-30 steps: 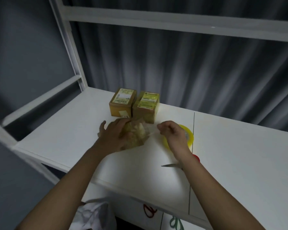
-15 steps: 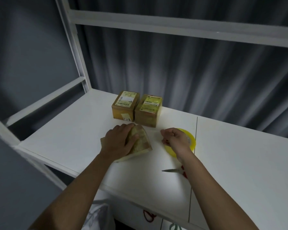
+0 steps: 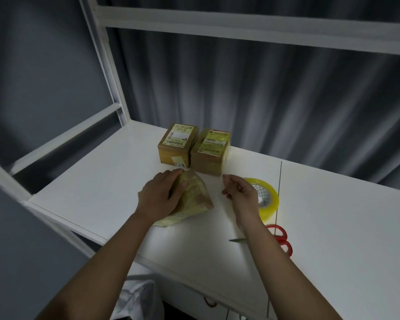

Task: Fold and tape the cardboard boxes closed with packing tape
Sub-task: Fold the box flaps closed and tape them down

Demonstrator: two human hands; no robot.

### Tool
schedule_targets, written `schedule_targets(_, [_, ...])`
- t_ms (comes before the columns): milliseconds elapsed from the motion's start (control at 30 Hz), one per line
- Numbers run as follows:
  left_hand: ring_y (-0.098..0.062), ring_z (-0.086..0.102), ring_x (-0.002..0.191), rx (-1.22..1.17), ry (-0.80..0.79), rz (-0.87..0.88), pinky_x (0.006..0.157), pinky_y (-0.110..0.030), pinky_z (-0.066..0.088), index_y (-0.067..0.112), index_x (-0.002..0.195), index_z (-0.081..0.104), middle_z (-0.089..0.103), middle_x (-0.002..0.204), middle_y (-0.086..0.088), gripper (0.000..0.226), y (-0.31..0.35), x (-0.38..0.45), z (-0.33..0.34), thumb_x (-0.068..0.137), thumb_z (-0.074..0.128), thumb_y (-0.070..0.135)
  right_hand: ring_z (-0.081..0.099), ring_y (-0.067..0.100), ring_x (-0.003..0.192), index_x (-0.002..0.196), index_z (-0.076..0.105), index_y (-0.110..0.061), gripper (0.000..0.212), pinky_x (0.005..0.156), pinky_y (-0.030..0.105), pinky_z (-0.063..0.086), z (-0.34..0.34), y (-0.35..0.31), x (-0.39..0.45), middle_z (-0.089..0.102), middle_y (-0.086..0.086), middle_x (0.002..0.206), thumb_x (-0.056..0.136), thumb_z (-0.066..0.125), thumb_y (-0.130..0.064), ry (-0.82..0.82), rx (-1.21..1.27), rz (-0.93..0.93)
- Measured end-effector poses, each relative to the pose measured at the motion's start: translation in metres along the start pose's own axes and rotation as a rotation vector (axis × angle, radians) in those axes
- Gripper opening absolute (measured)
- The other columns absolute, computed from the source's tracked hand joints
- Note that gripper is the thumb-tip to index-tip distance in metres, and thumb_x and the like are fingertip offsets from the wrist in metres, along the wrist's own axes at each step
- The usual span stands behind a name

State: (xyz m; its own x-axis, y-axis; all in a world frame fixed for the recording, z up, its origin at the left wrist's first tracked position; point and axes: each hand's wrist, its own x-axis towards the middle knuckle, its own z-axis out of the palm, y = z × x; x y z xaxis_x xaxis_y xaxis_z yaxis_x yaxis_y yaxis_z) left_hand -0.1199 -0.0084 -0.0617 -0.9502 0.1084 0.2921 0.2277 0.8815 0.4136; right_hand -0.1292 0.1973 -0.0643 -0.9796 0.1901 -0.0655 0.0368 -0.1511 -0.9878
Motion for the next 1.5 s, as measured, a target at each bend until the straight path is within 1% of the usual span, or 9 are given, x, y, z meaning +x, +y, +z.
schedule_targets(133, [-0.02,0.054,0.102,0.014,-0.108,0.022,0.087,-0.036,0.045,0.025,0.132,0.045,0.061,0.113,0.001,0.073,-0.002,0.004,-0.006,0.083,0.008,0.064,0.056,0.001,0.052,0.094,0.071,-0.006,0.008,0.055,0.015,0.045,-0.001,-0.009,0.003,0.064,0.0,0.068,0.088,0.066,-0.007,0.027,-0.085,-0.077])
schedule_targets(400, [-0.02,0.054,0.106,0.283,-0.315,0.066,0.092,-0.034,0.042,0.033,0.138,0.033,0.057,0.12,0.005,0.067,-0.015,0.005,0.005,0.086,0.001,0.059,0.048,0.005,0.04,0.076,0.067,-0.009,0.011,0.041,0.014,0.037,-0.008,0.028,-0.012,0.058,0.009,0.062,0.087,0.067,-0.007,0.002,-0.147,0.212])
schedule_targets(633, [-0.02,0.049,0.113,0.283,-0.373,0.063,0.096,-0.034,0.038,0.033,0.142,0.028,0.052,0.126,0.005,0.068,-0.015,0.004,0.004,0.085,0.002,0.06,0.051,0.006,0.034,0.085,0.053,-0.007,0.02,0.034,0.015,0.034,0.0,0.035,-0.009,0.061,0.012,0.064,0.085,0.071,-0.015,-0.075,-0.304,0.34])
schedule_targets(800, [-0.019,0.05,0.111,0.262,-0.363,0.052,0.095,-0.034,0.038,0.034,0.14,0.029,0.053,0.125,0.007,0.071,-0.017,0.003,0.004,0.083,-0.002,0.063,0.065,0.03,0.083,0.11,0.052,-0.009,0.026,0.067,0.03,0.046,-0.014,0.023,-0.004,0.068,0.014,0.091,0.093,0.059,-0.027,-0.032,-0.95,-0.119])
schedule_targets(900, [-0.019,0.05,0.11,0.259,-0.363,0.046,0.094,-0.034,0.039,0.035,0.14,0.03,0.054,0.124,0.007,0.07,-0.013,0.003,0.003,0.084,-0.003,0.062,0.066,0.021,0.082,0.109,0.062,-0.009,0.02,0.073,0.032,0.05,-0.009,0.009,-0.011,0.068,0.005,0.088,0.098,0.046,-0.011,0.011,-0.637,-0.304])
schedule_targets(1000, [-0.02,0.049,0.114,0.235,-0.372,0.015,0.097,-0.035,0.037,0.034,0.14,0.031,0.053,0.128,0.006,0.058,-0.009,0.003,0.003,0.093,0.007,0.056,0.062,0.01,0.108,0.119,0.061,-0.015,0.029,0.096,0.023,0.046,0.011,0.004,-0.026,0.067,-0.001,0.111,0.103,0.036,-0.012,-0.144,-0.065,-0.049])
schedule_targets(1100, [-0.019,0.05,0.115,0.225,-0.37,0.007,0.098,-0.037,0.037,0.033,0.139,0.032,0.054,0.128,0.005,0.053,-0.011,0.003,0.005,0.096,0.008,0.052,0.045,-0.004,0.123,0.138,0.047,-0.023,0.04,0.093,0.005,0.038,0.031,0.018,-0.04,0.05,-0.011,0.137,0.105,0.027,-0.031,-0.366,-0.097,0.161])
schedule_targets(1300, [-0.02,0.05,0.112,0.171,-0.357,-0.022,0.098,-0.038,0.036,0.032,0.138,0.036,0.056,0.123,0.005,0.048,-0.013,0.005,0.009,0.099,0.01,0.047,0.052,0.001,0.103,0.147,0.032,-0.023,0.054,0.076,0.014,0.047,0.037,0.031,-0.031,0.044,-0.008,0.135,0.102,0.016,-0.048,-0.485,0.222,0.411])
schedule_targets(1500, [-0.02,0.052,0.109,0.177,-0.357,-0.03,0.096,-0.038,0.037,0.032,0.135,0.038,0.057,0.12,0.003,0.046,-0.015,0.006,0.011,0.1,0.011,0.046,0.049,0.012,0.116,0.146,0.032,-0.026,0.058,0.09,0.022,0.044,0.041,0.048,-0.019,0.041,-0.001,0.146,0.099,0.012,-0.054,-0.519,0.115,0.445])
